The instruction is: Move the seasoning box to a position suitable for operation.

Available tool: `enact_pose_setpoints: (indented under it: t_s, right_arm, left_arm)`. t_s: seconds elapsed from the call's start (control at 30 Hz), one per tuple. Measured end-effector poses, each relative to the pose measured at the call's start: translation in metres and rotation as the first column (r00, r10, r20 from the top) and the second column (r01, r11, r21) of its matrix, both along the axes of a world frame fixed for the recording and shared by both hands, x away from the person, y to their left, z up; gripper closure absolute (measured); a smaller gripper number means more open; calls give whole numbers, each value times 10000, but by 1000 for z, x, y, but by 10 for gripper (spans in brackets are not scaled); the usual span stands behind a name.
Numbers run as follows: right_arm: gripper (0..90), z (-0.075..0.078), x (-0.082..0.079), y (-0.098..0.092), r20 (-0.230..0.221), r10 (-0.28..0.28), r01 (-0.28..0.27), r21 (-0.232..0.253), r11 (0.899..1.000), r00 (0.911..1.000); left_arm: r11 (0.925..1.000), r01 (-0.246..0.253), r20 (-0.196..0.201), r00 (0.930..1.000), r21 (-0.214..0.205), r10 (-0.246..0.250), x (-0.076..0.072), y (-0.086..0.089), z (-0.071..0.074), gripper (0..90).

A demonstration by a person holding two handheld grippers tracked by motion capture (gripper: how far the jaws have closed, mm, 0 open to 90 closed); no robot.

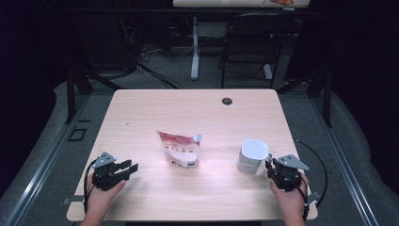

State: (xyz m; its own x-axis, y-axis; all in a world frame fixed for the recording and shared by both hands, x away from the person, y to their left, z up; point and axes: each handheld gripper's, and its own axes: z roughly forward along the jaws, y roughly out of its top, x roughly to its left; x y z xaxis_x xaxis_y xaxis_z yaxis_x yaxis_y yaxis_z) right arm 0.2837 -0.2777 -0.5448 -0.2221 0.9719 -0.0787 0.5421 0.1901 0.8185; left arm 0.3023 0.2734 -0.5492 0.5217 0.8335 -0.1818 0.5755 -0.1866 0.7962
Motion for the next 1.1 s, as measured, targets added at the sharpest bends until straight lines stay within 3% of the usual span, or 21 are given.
enact_pose_setpoints:
  t_s: [0.2, 0.37, 0.8, 1.1]
  right_arm:
    - [656, -3, 8, 3, 101, 188, -184, -373, 9991, 9998]
    - [730, -2, 13, 3, 89, 137, -132, -584, 9982, 9999]
    - [743, -2, 14, 0, -28, 167, -167, -158, 9997, 9999]
    - [744, 0, 11, 6, -121, 460, -462, -221, 9987, 9989]
  left_arm:
    - [9998, 76, -92, 9999, 187, -74, 1, -1, 0, 601]
    - [9999, 6, -7, 10000, 108, -6, 0, 0, -1, 596]
    - [9999, -44, -46, 10000, 140, 45, 1, 1, -2, 585]
    - [9999, -86, -71, 9999, 103, 87, 1, 2, -1, 580]
